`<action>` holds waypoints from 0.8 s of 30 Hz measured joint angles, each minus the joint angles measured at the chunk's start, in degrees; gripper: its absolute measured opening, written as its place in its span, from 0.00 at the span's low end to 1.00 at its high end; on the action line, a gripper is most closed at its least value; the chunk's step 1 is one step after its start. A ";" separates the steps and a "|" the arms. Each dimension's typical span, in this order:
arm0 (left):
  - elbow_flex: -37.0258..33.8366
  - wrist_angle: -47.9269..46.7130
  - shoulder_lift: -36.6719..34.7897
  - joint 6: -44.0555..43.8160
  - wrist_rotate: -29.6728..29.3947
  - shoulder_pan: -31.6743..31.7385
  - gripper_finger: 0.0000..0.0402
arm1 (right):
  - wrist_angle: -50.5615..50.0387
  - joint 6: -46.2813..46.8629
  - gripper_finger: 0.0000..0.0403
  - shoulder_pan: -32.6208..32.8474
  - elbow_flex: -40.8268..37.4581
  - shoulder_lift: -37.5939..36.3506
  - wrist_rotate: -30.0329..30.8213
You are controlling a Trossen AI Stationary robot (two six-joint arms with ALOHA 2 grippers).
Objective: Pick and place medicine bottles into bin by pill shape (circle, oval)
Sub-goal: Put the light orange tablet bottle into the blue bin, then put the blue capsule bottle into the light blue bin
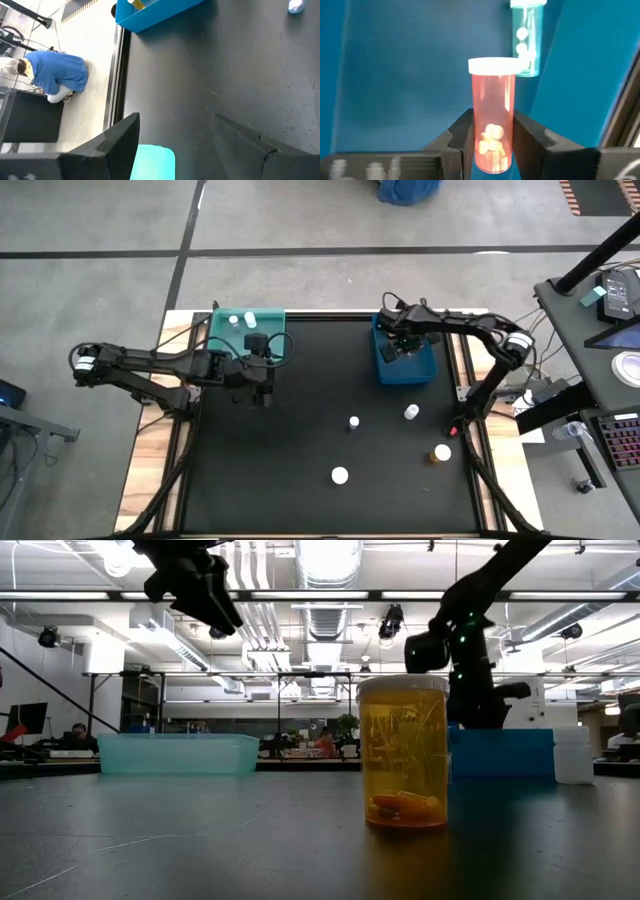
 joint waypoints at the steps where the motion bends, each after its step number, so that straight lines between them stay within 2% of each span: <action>1: -0.12 -0.11 -0.12 -0.37 -0.02 0.00 0.57 | 0.27 0.31 0.25 0.02 0.06 0.74 -0.02; 6: -0.56 0.02 -0.43 -1.78 -0.09 -0.01 0.57 | 0.64 0.48 0.27 -0.04 0.46 3.70 0.03; 14: -0.56 -0.08 -0.46 -2.53 -0.11 -0.02 0.57 | 0.46 0.04 0.40 -0.07 1.80 5.16 0.12; 24: -0.56 -0.07 -0.46 -4.12 -0.09 -0.02 0.57 | -0.05 -1.43 0.41 1.47 3.13 -2.28 -0.67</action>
